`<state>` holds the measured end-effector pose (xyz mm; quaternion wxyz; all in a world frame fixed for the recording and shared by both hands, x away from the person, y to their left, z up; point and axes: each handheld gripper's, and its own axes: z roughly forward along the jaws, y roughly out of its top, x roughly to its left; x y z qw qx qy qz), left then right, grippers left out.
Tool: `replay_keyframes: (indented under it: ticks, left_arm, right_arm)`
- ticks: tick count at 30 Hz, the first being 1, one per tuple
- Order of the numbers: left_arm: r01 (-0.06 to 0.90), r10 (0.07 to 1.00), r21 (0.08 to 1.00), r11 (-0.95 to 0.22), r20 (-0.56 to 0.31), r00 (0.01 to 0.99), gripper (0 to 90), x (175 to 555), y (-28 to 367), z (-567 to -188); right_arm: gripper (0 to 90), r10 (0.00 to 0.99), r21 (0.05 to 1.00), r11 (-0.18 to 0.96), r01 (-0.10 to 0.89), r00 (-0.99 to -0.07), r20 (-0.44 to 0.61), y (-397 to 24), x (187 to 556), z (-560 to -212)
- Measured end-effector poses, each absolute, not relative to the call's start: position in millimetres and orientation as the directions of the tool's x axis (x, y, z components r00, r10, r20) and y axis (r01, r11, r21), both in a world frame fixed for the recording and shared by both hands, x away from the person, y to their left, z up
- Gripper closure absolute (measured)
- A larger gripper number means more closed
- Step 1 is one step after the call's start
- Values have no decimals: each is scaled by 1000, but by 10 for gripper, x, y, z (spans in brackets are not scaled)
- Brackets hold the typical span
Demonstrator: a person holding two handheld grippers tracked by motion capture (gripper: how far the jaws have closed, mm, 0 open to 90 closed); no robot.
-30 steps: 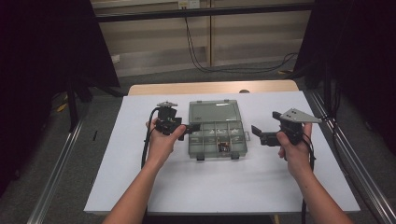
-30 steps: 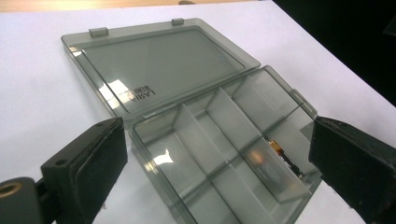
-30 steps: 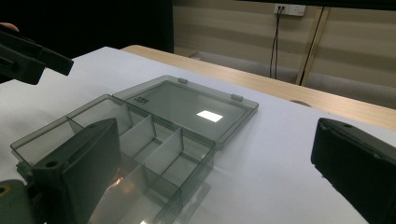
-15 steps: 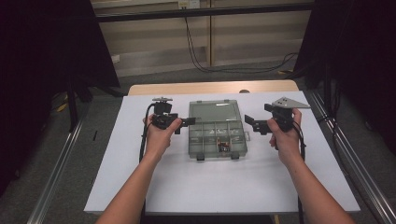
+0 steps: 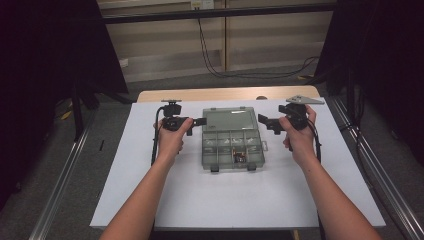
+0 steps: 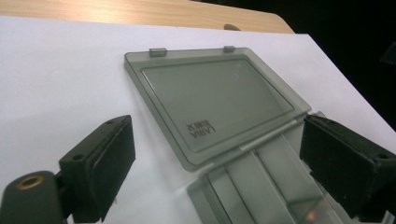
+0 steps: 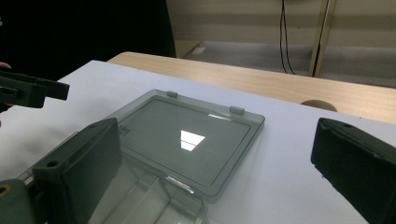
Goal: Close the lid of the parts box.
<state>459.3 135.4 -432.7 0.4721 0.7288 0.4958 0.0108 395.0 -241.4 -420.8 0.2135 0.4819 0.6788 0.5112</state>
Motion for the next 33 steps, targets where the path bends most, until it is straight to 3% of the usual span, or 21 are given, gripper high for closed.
replay_keyframes:
  ticks: [8,13,19,23,33]
  left_arm:
    - [719,759,688,-94,-418,499,129,4741,1233,-4430]
    - [746,761,662,-74,-446,471,146,4816,1184,-4533]
    - [766,757,641,-51,-476,449,151,4884,1157,-4632]
    - [754,773,657,-13,-472,424,179,4905,1170,-4625]
    - [782,777,623,-12,-487,400,278,4975,1192,-4611]
  right_arm:
    - [20,859,863,-29,504,-429,279,-2382,4160,-4352]
    - [29,850,822,-66,566,-399,344,-2384,4297,-4474]
    - [46,855,808,-67,586,-383,349,-2355,4380,-4516]
    - [103,834,791,-68,608,-401,380,-2366,4428,-4536]
    - [212,837,736,-100,670,-343,427,-2409,4544,-4681]
